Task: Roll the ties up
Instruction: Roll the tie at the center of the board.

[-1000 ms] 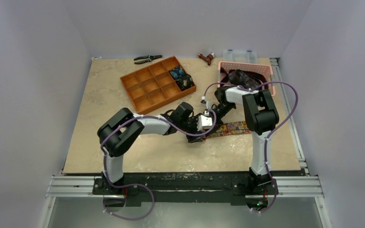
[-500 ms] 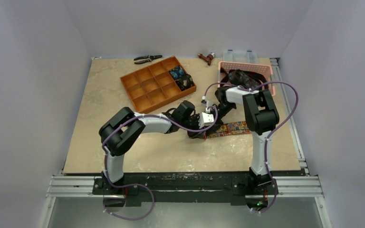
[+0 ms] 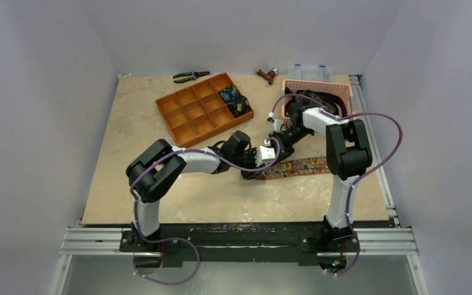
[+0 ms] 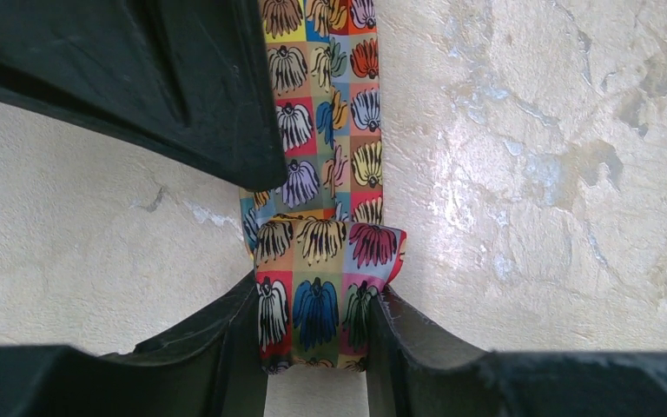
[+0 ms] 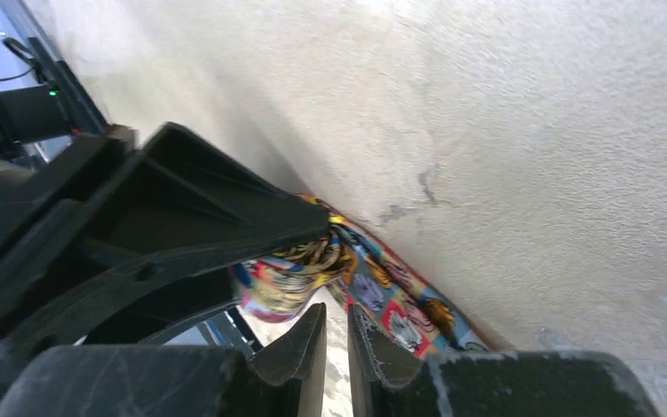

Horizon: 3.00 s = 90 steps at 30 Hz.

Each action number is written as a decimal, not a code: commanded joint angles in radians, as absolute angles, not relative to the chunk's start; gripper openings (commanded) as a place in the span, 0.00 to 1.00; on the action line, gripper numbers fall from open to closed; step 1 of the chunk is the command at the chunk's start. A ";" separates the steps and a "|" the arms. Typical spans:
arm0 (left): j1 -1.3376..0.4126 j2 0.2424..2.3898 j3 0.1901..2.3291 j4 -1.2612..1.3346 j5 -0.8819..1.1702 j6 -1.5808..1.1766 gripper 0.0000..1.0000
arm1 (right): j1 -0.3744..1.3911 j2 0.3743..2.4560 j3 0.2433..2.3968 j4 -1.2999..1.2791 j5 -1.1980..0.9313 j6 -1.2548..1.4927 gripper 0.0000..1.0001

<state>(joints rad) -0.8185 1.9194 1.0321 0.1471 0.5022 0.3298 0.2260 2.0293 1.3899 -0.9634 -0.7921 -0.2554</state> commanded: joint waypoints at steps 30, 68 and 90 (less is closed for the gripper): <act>-0.825 1.931 1.009 -0.091 0.282 0.374 0.27 | 0.263 1.984 1.316 -0.863 -0.970 -0.169 0.53; -0.786 1.956 0.945 0.493 0.564 0.071 0.67 | 0.280 2.085 1.265 -0.680 -0.362 -0.182 0.00; -0.826 1.939 0.983 0.093 0.343 0.416 0.32 | 0.219 1.936 1.323 -0.903 -0.856 -0.271 0.52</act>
